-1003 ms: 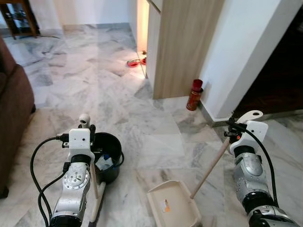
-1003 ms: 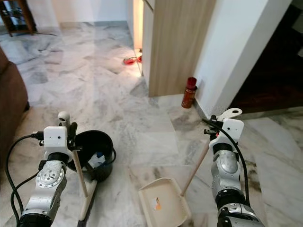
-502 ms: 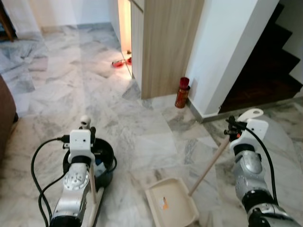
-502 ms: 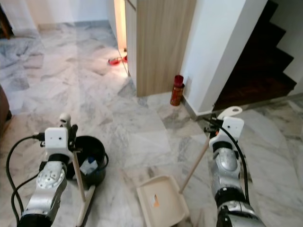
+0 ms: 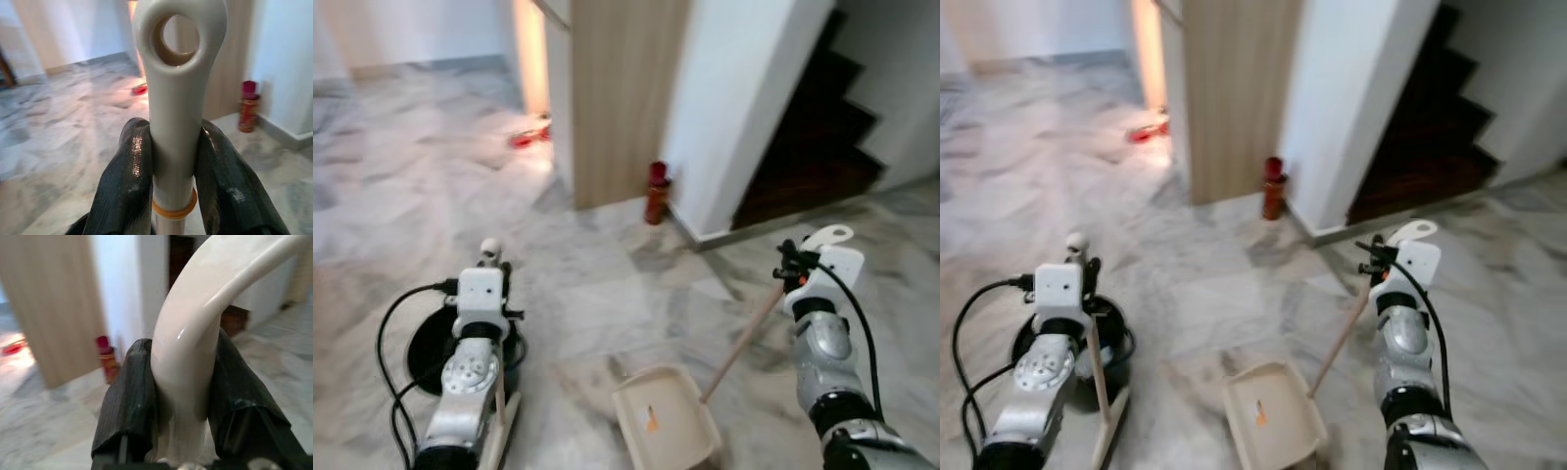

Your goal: Sweep floor

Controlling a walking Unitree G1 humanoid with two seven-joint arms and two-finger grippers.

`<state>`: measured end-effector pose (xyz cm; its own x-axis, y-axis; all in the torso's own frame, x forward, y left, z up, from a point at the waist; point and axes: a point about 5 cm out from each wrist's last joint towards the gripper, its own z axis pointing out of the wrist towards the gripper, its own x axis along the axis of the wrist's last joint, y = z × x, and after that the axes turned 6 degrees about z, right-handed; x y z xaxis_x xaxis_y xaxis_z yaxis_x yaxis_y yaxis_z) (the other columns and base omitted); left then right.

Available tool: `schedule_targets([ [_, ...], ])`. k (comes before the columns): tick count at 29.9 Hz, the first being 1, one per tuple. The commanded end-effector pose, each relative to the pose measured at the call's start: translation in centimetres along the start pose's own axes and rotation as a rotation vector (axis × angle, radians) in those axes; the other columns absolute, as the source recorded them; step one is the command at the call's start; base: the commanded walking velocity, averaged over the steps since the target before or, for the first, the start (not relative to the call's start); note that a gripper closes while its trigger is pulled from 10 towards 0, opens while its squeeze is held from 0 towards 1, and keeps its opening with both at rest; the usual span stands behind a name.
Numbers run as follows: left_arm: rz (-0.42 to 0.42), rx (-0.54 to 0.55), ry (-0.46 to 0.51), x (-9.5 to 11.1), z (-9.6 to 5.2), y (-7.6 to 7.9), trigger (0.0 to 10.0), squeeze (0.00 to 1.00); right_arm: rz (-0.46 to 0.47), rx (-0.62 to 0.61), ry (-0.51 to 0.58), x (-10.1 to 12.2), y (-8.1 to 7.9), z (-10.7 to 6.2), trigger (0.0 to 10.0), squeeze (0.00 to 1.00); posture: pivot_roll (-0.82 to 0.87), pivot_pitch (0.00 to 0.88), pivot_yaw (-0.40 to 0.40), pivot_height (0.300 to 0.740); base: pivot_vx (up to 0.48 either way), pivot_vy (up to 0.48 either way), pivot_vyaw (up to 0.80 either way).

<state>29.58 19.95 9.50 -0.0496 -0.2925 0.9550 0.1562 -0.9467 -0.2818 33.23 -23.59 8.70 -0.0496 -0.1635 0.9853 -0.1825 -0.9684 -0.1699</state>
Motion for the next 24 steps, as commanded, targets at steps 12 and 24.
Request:
schedule_targets([
  [12, 0.025, -0.022, 0.039, 0.8, 1.3, -0.5, 10.0, 0.0, 0.008, 0.005, 0.034, 0.3, -0.2, -0.1, 10.0, 0.0, -0.04, 0.0, -0.021, 0.74, 0.0, 0.0, -0.8],
  [24, -0.001, -0.038, 0.045, 0.7, 1.2, 0.6, 10.0, 0.0, 0.0, 0.006, 0.028, 0.1, 0.2, -0.4, 10.0, 0.0, -0.04, 0.0, -0.029, 0.74, 0.0, 0.0, -0.8],
])
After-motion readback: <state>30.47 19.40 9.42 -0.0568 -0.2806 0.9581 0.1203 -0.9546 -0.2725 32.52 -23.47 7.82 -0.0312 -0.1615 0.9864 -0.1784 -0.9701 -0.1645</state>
